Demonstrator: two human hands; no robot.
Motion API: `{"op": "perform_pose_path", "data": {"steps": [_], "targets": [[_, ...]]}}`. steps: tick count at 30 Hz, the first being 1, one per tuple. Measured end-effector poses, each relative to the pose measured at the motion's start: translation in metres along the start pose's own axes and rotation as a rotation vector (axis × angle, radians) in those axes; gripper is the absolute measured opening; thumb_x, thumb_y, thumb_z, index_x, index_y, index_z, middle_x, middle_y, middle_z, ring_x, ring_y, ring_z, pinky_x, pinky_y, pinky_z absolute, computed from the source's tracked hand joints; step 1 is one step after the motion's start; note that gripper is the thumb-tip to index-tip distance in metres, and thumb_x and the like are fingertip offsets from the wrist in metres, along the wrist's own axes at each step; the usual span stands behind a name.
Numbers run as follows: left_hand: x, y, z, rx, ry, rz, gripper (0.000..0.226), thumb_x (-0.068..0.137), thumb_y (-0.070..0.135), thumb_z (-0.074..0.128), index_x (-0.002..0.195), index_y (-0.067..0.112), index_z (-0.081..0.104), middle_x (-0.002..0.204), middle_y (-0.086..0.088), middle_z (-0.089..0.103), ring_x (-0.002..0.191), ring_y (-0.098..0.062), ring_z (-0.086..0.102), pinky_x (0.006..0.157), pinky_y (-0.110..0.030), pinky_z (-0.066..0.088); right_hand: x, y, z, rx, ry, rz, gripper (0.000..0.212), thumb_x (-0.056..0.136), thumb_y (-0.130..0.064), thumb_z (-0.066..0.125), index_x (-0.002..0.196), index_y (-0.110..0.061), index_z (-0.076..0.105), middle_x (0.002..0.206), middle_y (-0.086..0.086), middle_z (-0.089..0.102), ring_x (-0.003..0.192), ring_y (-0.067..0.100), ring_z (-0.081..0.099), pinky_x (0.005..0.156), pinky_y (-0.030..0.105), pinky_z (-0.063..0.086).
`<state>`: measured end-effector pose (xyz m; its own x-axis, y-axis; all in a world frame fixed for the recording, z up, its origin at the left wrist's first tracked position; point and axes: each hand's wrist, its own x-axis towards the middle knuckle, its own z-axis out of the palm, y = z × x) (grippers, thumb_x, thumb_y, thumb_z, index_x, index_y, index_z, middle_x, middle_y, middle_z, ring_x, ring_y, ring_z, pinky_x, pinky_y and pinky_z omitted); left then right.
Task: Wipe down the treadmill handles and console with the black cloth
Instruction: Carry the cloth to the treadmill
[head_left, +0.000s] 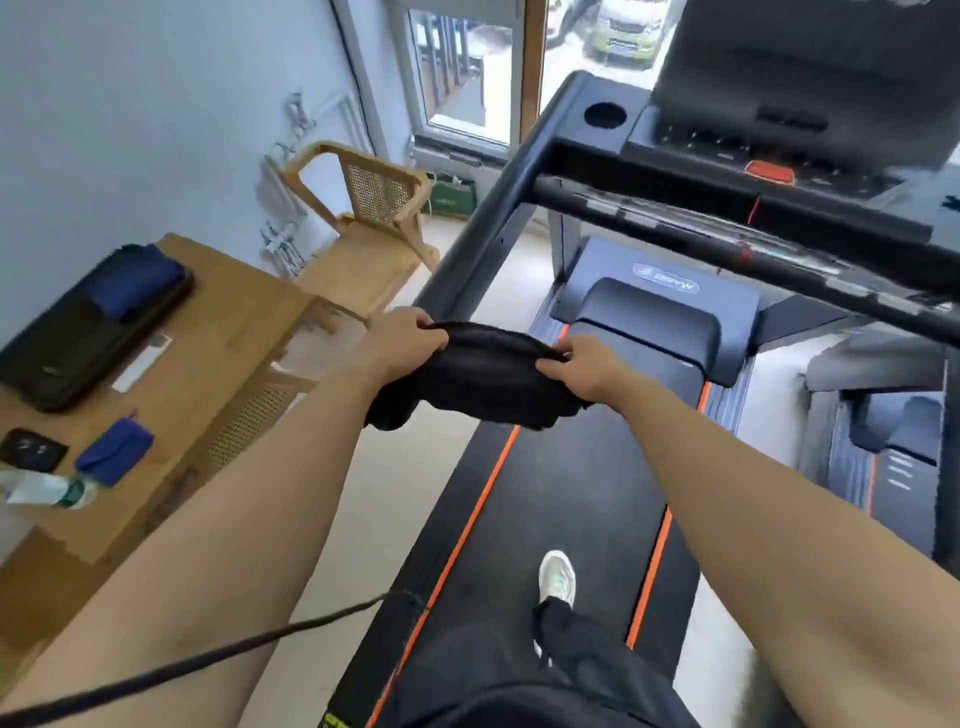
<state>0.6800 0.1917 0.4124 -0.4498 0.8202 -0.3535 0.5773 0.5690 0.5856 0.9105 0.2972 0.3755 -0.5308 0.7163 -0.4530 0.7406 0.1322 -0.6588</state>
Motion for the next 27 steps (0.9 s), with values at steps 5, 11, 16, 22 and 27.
{"op": "perform_pose_path", "data": {"steps": [5,11,16,22,27], "targets": [[0.034,-0.016,-0.026,0.007,0.145,-0.19,0.021,0.084,0.03,0.044,0.065,0.022,0.047,0.078,-0.001,0.054,0.079,-0.029,0.053,0.064,-0.036,0.034,0.062,-0.025,-0.005,-0.041,-0.106,-0.055,0.037,0.1,-0.034,0.052,0.087,-0.003,0.067,0.08,0.01,0.064,0.077,0.024,0.058,0.061,0.028,0.042],[0.098,-0.033,-0.053,-0.01,0.336,-0.276,0.028,0.08,0.042,0.054,0.102,0.029,0.065,0.104,0.003,0.067,0.098,-0.023,0.062,0.09,-0.042,0.053,0.135,-0.056,0.012,-0.008,-0.089,-0.112,0.025,0.097,-0.017,0.048,0.073,-0.016,0.054,0.071,-0.002,0.054,0.074,0.023,0.051,0.057,0.03,0.035],[0.158,-0.035,-0.048,0.039,0.363,-0.214,0.035,0.087,0.032,0.062,0.122,0.027,0.065,0.122,-0.001,0.064,0.115,-0.027,0.058,0.094,-0.043,0.051,0.18,-0.062,0.023,0.193,0.128,0.109,0.027,0.09,-0.025,0.052,0.115,-0.018,0.06,0.113,0.003,0.063,0.102,0.024,0.058,0.084,0.035,0.047],[0.167,-0.042,0.006,-0.157,0.264,-0.344,0.072,0.08,0.053,0.057,0.142,0.018,0.045,0.14,-0.007,0.048,0.129,-0.031,0.045,0.106,-0.047,0.042,0.178,-0.071,0.067,0.316,0.356,0.471,0.073,0.089,-0.047,0.064,0.144,-0.008,0.035,0.145,0.014,0.036,0.131,0.032,0.038,0.105,0.044,0.035],[0.182,-0.049,0.035,-0.278,-0.194,-0.372,0.058,0.104,0.051,0.026,0.14,0.015,0.054,0.145,-0.013,0.054,0.128,-0.03,0.051,0.107,-0.04,0.038,0.192,-0.092,0.123,0.947,0.13,0.52,0.093,0.084,-0.079,0.037,0.158,-0.025,0.022,0.156,-0.002,0.039,0.141,0.025,0.04,0.118,0.045,0.029]]}}
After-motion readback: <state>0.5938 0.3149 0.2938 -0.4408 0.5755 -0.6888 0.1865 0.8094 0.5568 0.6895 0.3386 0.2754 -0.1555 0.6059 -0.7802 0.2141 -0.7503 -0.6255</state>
